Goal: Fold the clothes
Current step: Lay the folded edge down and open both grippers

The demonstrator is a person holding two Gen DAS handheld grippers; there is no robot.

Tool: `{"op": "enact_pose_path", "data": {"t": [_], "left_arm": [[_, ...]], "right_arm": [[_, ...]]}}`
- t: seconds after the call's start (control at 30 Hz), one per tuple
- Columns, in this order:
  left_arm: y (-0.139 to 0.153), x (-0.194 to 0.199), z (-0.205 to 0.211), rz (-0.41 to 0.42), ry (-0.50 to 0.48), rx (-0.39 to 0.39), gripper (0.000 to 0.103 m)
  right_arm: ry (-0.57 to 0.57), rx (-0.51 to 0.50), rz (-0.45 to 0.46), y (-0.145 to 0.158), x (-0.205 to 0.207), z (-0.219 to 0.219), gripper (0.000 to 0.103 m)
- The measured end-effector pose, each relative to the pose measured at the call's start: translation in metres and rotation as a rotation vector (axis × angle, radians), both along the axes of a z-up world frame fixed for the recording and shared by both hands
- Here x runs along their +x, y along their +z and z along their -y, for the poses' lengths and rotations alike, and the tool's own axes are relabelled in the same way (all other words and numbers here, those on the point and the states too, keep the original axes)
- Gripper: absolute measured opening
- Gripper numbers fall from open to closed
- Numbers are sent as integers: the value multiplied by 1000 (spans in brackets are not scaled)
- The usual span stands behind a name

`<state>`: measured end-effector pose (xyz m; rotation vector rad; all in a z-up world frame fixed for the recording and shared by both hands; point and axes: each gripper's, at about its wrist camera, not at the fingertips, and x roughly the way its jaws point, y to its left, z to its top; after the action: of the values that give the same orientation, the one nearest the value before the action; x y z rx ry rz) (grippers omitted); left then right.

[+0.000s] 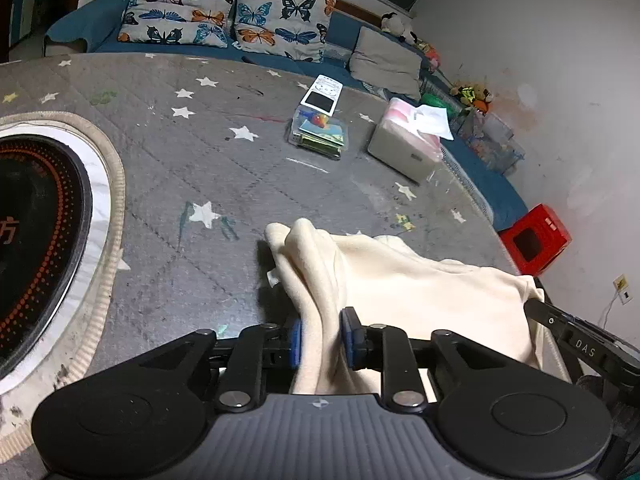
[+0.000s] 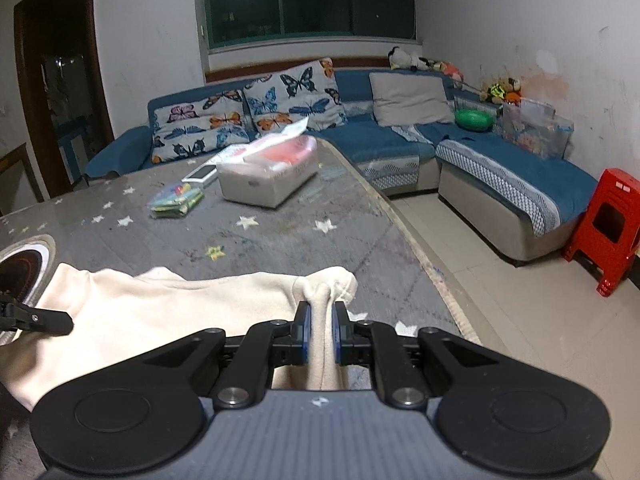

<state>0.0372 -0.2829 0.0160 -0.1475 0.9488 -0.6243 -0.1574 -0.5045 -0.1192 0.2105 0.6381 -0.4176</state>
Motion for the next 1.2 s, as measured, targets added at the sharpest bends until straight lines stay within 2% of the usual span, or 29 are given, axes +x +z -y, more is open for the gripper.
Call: {"op": "enact_pose_path", "data": {"t": [0.3,0.47,0.6,0.8,0.93,1.2], "left_arm": [[1,-1,5,51,-7,56,34],[3,-2,8,82,-9,87,40],[6,-3,9,106,-6,102,41],[9,-2,10,131,-6,113,42],[9,0,12,138,-11,119,42],[6,3,18,148,-23,131,43]], "right_arm": [[-14,-7,-29,-3,3,5,11],[18,-9,-22,3,8,1,12],[61,2,-20,5,17,-7,13],[113,9,-30,1,34,-22,19],[133,13,-40,-4,43,-28,28],[137,25,-56,-13,52,-27,32]]}}
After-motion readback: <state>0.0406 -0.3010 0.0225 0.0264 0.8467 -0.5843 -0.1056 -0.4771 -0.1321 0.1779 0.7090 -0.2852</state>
